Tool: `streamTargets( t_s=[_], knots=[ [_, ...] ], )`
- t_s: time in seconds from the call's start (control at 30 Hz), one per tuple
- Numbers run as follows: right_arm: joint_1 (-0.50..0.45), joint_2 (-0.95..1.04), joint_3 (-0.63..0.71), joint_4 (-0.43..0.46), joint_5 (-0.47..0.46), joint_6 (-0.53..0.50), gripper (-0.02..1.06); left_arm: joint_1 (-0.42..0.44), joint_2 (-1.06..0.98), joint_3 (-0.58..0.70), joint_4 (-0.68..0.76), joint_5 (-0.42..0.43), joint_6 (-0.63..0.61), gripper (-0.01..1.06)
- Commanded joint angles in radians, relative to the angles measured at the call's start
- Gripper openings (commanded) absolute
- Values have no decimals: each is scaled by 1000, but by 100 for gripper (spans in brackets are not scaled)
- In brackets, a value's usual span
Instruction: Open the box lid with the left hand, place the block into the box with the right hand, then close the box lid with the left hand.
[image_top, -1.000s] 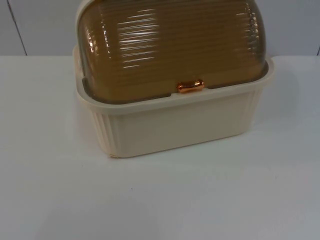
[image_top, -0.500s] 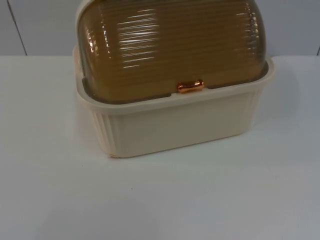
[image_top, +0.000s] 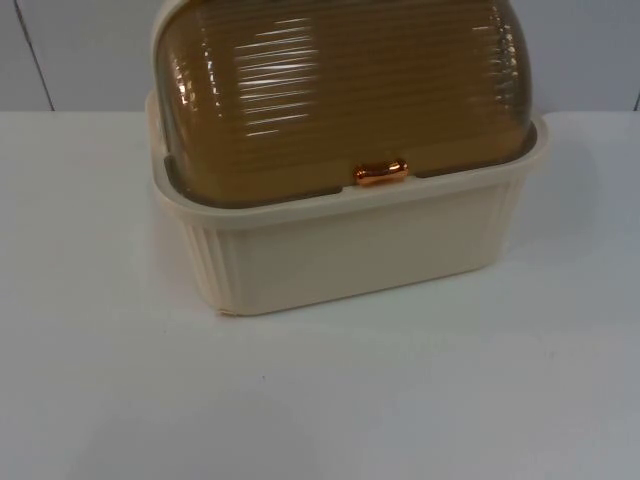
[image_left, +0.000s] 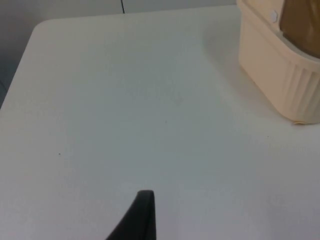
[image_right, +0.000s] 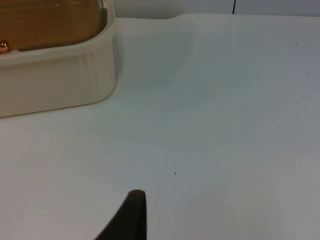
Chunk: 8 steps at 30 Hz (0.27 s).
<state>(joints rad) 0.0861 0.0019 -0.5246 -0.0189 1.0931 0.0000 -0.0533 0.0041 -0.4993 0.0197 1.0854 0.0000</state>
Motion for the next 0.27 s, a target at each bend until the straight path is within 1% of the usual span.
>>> streamTargets(
  t_s=[0.0,0.23],
  knots=[
    [-5,-2,8,2,-13,0,105,-5,-4,5,3,-11,0,105],
    [-5,-2,8,2,-13,0,105,-5,-4,5,3,-11,0,105]
  ],
)
